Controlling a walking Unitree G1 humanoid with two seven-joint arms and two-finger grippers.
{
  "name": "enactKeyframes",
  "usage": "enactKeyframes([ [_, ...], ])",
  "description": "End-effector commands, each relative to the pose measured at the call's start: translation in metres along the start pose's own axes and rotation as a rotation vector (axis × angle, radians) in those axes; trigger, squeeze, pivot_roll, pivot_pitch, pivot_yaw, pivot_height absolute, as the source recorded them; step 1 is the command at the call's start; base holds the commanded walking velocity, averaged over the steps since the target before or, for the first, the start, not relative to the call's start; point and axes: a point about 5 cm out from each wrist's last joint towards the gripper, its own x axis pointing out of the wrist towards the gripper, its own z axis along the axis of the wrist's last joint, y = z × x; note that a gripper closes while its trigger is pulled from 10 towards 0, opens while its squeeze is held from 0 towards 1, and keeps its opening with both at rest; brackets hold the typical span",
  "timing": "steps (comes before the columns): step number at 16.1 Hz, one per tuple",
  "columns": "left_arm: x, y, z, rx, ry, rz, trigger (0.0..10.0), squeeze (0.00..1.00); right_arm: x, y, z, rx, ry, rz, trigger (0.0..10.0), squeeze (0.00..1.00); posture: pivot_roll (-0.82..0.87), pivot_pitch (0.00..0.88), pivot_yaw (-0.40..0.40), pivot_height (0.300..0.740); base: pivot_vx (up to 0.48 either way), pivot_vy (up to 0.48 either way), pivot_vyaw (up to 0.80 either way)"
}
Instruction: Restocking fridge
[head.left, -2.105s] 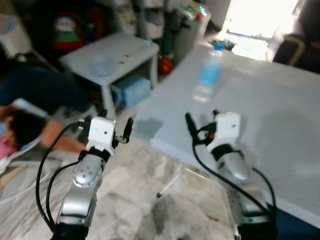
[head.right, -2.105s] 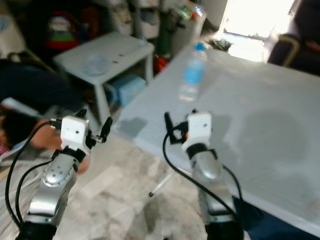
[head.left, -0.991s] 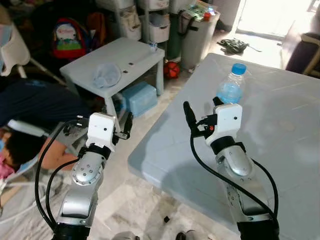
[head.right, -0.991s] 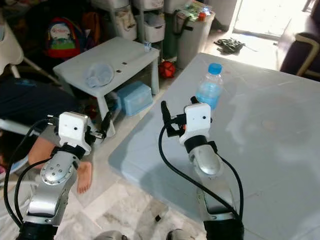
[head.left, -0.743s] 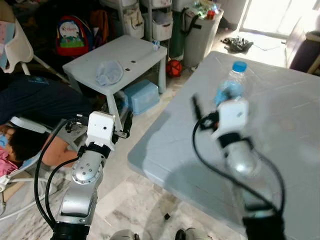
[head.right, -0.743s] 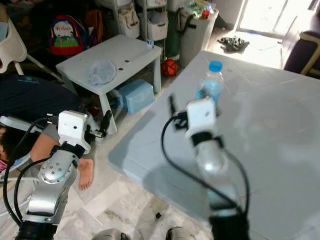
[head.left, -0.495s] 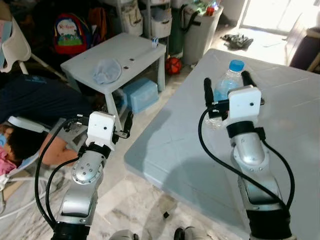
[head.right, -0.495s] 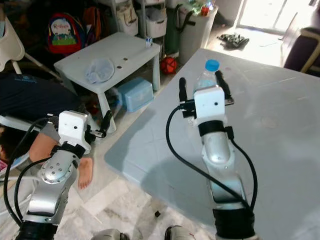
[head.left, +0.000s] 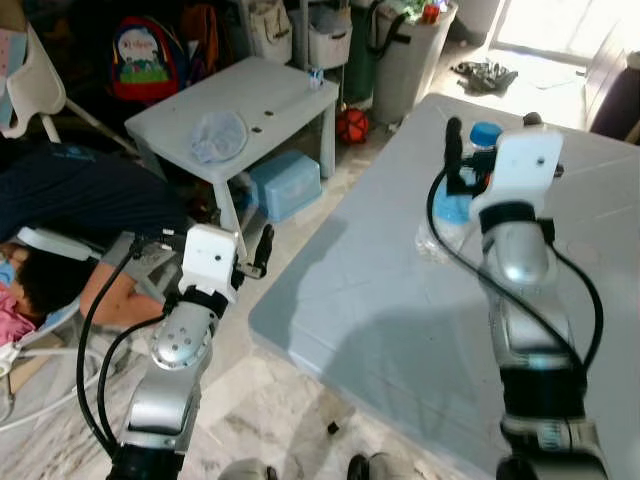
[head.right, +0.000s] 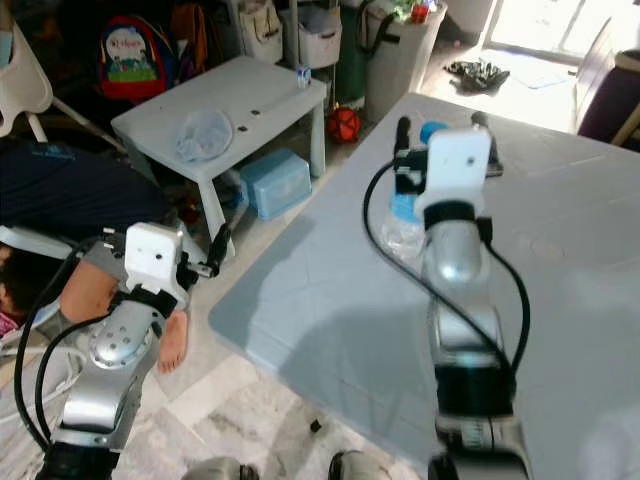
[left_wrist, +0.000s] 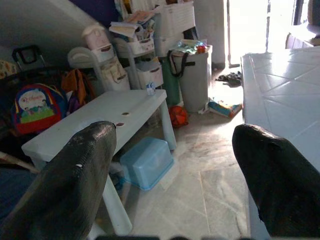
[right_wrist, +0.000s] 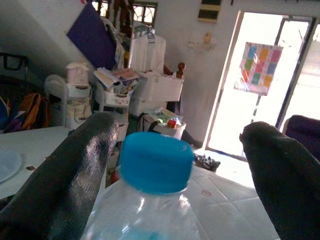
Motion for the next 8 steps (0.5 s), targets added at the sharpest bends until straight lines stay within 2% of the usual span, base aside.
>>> enactKeyframes([
  [1, 0.001, 0.000, 0.000, 0.020, 0.011, -0.012, 10.0, 0.00, 0.007, 0.002, 0.001, 0.024, 0.012, 0.004, 10.0, 0.00, 0.07, 0.066, 0.004, 0.740, 0.000, 0.000, 0.00],
  [3, 0.001, 0.001, 0.000, 0.019, 0.013, -0.010, 10.0, 0.00, 0.012, 0.008, 0.000, 0.055, 0.029, 0.036, 10.0, 0.00, 0.08, 0.064, 0.001, 0.740, 0.000, 0.000, 0.00],
  [5, 0.001, 0.001, -0.001, 0.023, 0.015, -0.009, 10.0, 0.00, 0.013, 0.013, -0.001, 0.057, 0.054, 0.055, 0.0, 0.00, 0.08, 0.062, -0.002, 0.740, 0.000, 0.000, 0.00],
  [8, 0.000, 0.001, 0.000, 0.024, 0.017, -0.011, 10.0, 0.00, 0.007, 0.020, 0.000, 0.067, 0.091, 0.083, 0.0, 0.00, 0.08, 0.063, 0.001, 0.740, 0.000, 0.000, 0.00],
])
